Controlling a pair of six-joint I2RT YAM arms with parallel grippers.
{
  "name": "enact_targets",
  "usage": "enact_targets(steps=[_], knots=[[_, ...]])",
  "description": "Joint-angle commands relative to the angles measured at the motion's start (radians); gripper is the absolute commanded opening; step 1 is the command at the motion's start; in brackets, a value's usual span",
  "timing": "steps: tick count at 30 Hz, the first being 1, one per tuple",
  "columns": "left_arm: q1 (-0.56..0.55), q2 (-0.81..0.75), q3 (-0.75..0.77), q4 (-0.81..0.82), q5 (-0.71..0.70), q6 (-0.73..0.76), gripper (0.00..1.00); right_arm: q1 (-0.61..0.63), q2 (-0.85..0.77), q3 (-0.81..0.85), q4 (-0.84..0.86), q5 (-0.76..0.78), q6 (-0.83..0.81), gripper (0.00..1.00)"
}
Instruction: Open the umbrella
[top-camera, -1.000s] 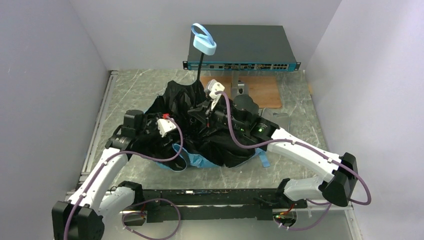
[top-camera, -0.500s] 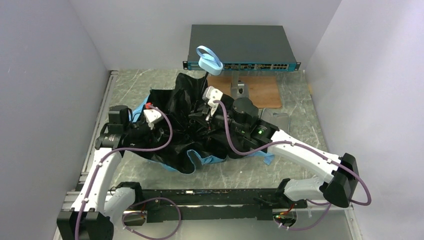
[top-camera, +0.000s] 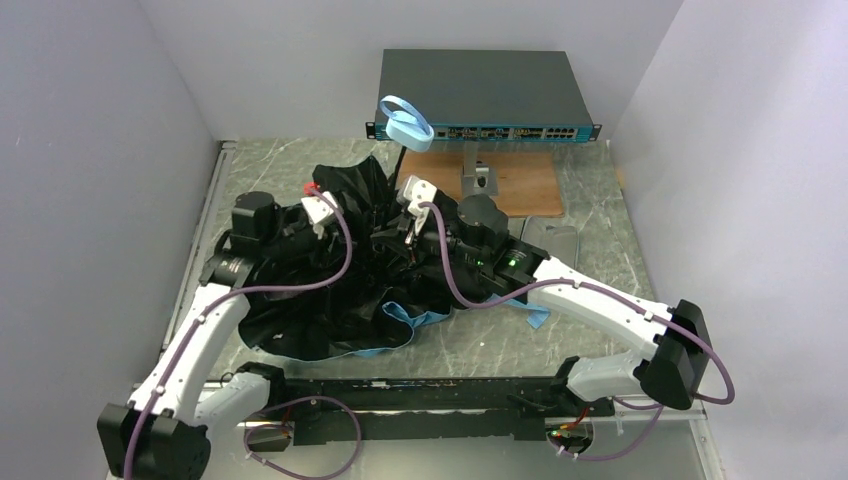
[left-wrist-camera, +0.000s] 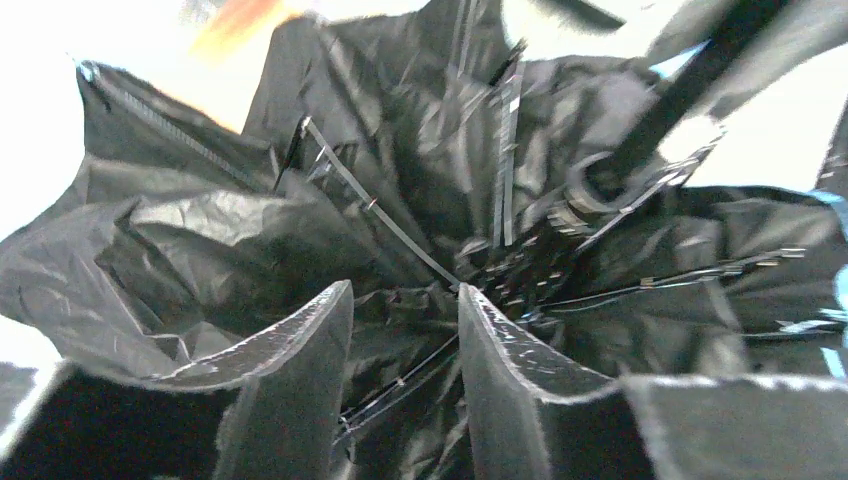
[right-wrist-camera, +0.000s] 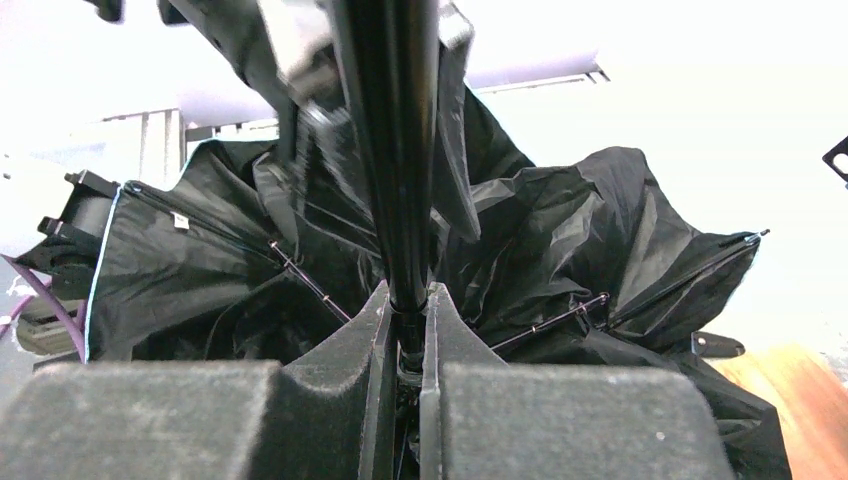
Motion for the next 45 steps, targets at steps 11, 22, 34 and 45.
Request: enact_targets(steps=[11, 22, 34, 45], knots=[[0.152, 0.113, -0.053, -0.057, -0.364, 0.258, 0.49, -0.005, -0.119, 0.111, -0.005, -0.035, 0.009, 0.0], [0.137, -0.103, 0.045, 0.021, 0.025, 0.118, 0.62, -0.02, -0.019, 0.126, -0.026, 0.09, 0.145, 0.0], [-0.325, -0.184, 0.011, -0.173, -0.055, 0.482, 0.27, -0.024, 0.052, 0.179, 0.007, 0.103, 0.203, 0.0], [-0.511, -0.004, -0.005, 0.087, -0.252, 0.518, 0.27, -0.018, 0.038, 0.19, 0.017, 0.088, 0.236, 0.0]])
